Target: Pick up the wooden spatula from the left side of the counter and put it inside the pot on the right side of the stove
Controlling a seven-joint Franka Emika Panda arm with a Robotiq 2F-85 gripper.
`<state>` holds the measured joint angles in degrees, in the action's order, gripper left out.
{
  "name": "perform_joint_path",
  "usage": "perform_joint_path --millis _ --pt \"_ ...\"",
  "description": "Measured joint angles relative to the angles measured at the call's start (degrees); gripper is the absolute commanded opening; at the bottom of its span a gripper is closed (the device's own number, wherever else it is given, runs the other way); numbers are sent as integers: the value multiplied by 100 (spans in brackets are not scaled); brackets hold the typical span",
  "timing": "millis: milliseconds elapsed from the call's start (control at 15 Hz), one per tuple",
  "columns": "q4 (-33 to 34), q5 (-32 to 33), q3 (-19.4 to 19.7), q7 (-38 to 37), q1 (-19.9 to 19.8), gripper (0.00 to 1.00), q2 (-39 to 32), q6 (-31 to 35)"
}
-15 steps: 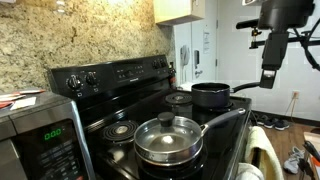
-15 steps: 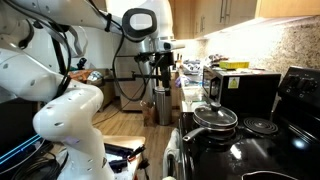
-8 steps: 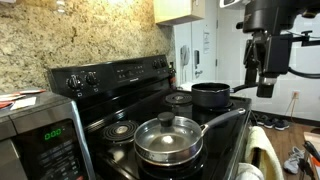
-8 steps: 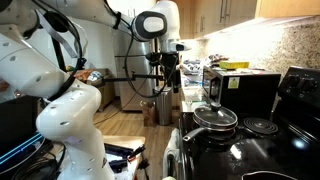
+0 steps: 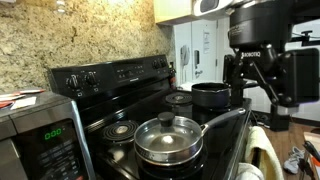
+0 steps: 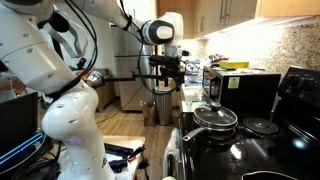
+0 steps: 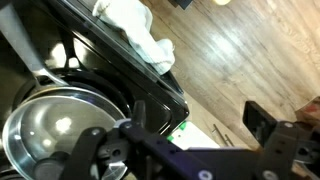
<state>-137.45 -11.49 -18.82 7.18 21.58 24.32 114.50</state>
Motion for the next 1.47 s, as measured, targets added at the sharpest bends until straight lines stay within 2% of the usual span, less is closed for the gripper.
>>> perform_joint_path --millis 133,533,733,933,1133,1467 --pt "156 66 -7 352 158 100 -235 -55" --pt "182 76 25 371 179 100 -297 -48" --pt "188 304 -50 587 208 100 -445 477" --pt "311 448 -142 1104 345 100 -940 1085" --pt "649 553 -204 1697 475 100 -1626 1423" --pt "1543 908 -413 2585 510 100 -2788 1379"
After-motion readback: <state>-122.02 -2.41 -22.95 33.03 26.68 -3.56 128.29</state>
